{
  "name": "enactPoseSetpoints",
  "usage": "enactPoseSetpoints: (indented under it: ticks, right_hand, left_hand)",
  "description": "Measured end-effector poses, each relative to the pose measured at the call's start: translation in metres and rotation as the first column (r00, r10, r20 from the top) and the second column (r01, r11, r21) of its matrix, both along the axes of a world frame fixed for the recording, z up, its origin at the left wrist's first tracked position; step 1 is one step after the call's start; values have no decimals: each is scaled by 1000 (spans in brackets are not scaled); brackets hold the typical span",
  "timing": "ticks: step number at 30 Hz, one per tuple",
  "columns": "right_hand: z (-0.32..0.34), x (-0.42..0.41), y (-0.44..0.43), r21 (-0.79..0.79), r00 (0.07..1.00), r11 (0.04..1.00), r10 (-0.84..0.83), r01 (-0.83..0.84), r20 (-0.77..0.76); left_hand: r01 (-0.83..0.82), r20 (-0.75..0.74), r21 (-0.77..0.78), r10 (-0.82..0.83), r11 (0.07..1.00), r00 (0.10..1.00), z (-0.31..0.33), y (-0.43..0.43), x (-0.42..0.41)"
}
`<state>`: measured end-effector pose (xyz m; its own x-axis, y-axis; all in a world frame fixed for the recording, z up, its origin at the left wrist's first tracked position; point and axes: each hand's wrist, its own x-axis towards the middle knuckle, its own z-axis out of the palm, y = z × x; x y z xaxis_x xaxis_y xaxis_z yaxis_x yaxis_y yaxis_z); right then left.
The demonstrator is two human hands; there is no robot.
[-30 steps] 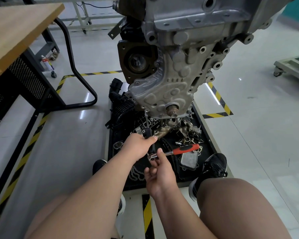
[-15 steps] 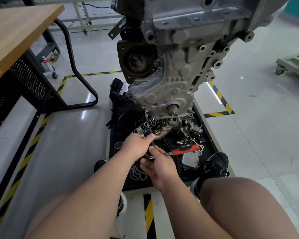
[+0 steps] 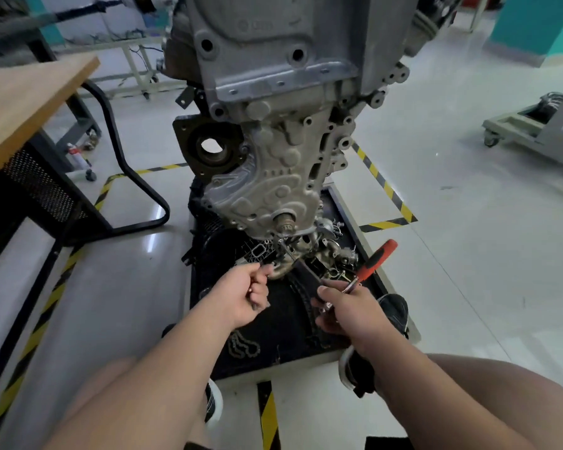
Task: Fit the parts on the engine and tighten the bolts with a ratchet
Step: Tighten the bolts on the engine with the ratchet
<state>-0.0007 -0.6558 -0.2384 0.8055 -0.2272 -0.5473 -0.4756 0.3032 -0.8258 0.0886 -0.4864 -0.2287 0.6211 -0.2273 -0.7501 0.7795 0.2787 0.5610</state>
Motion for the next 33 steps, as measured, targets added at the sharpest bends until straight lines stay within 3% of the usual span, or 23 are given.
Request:
enactPoseSetpoints:
  ticks: [3, 5, 10, 14, 17, 24, 33]
  right_hand:
    - [16, 3, -33, -38, 998, 998, 43, -41, 47]
    - [25, 8, -49, -60, 993, 994, 93, -88, 72]
    - [31, 15, -68, 78, 996, 997, 3, -10, 89]
    - [20, 20, -73, 230, 999, 972, -47, 44, 4]
    - [9, 24, -78, 271, 997, 960, -68, 76, -39]
    - [-8, 11, -93, 327, 976, 920, -204, 217, -75]
    - [-6, 23, -71, 247, 986, 955, -158, 166, -53]
  left_hand:
    - [-63, -10, -113, 62, 992, 998, 16, -16, 3]
    - [-53, 18, -87, 54, 995, 998, 25, -29, 4]
    - [7, 107, 179, -27, 984, 994, 31, -71, -3]
    - [76, 226, 456, -198, 887, 954, 23, -103, -5]
    - [90, 267, 550, -276, 831, 923, 5, -120, -2]
    - [166, 275, 549, -365, 819, 889, -5, -170, 37]
    - [233, 226, 578, -428, 782, 875, -13, -157, 73]
